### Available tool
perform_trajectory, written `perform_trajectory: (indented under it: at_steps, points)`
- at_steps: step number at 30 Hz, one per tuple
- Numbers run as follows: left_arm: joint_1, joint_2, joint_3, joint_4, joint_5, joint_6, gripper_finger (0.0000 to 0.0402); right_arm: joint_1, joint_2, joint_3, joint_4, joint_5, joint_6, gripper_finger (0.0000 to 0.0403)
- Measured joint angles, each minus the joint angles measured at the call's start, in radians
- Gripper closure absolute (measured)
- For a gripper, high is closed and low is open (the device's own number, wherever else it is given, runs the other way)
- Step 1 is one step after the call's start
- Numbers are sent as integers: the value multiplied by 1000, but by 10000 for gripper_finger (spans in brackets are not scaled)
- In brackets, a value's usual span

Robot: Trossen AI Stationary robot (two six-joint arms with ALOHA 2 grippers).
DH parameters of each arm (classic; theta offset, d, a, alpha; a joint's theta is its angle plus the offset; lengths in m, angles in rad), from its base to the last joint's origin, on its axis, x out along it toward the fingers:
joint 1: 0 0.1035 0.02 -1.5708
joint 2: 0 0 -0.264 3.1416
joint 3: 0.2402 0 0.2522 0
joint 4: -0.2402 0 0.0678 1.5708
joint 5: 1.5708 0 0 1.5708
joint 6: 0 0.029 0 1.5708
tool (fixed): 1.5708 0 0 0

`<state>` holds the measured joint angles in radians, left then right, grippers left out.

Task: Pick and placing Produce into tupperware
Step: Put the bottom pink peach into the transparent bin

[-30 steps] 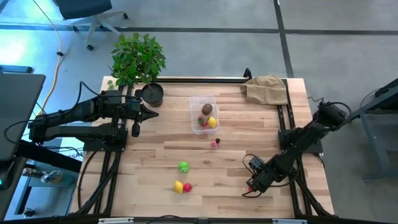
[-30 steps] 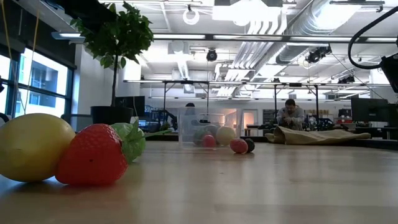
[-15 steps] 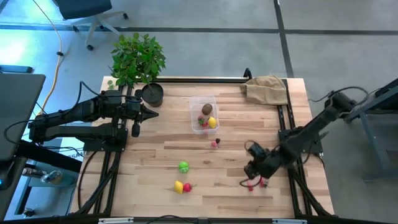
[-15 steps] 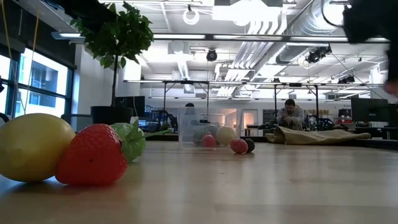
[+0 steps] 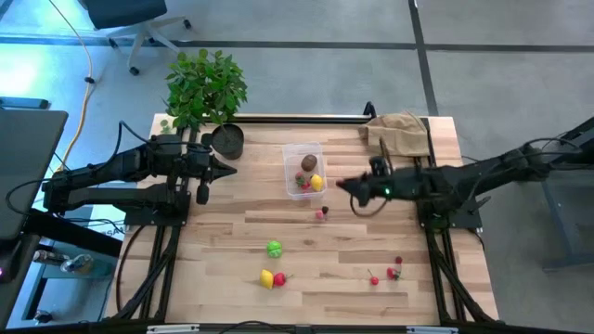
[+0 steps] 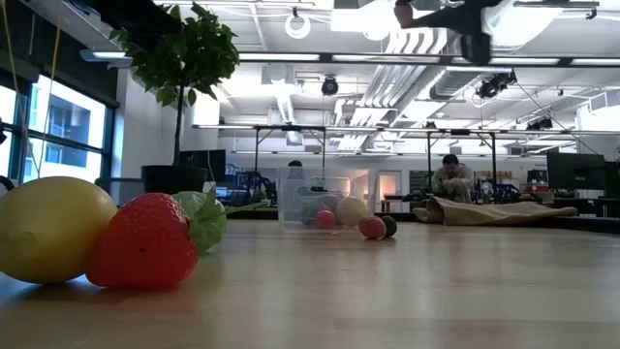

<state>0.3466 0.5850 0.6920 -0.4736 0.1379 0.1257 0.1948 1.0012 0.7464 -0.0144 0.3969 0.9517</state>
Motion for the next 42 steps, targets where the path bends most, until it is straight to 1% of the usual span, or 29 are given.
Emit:
perform_trajectory:
  at_steps: [2,4,7,10,13,15,17,22,25,28,30,33,39,42]
  points:
    - [0,0,0,0,0,0,401,-70,12,1,50,-23,-36,302]
    - [0,0,0,0,0,0,401,-133,29,0,65,-51,-49,302]
    - [0,0,0,0,0,0,401,-220,63,2,108,-123,-63,302]
    - [0,0,0,0,0,0,401,-297,126,46,99,-204,-116,302]
    - [0,0,0,0,0,0,401,-369,211,134,97,-301,-193,302]
    - [0,0,0,0,0,0,401,-414,278,218,37,-360,-243,302]
    - [0,0,0,0,0,0,401,-449,350,321,-74,-389,-320,302]
    - [0,0,0,0,0,0,401,-502,548,600,-428,-387,-556,302]
    - [0,0,0,0,0,0,401,-518,669,750,-623,-385,-644,302]
    - [0,0,0,0,0,0,401,-520,783,865,-786,-381,-691,302]
    - [0,0,0,0,0,0,401,-522,852,919,-872,-384,-704,302]
    - [0,0,0,0,0,0,401,-522,937,967,-954,-396,-707,302]
    - [0,0,0,0,0,0,401,-521,1049,975,-965,-479,-705,302]
    - [0,0,0,0,0,0,401,-520,1083,975,-964,-483,-698,302]
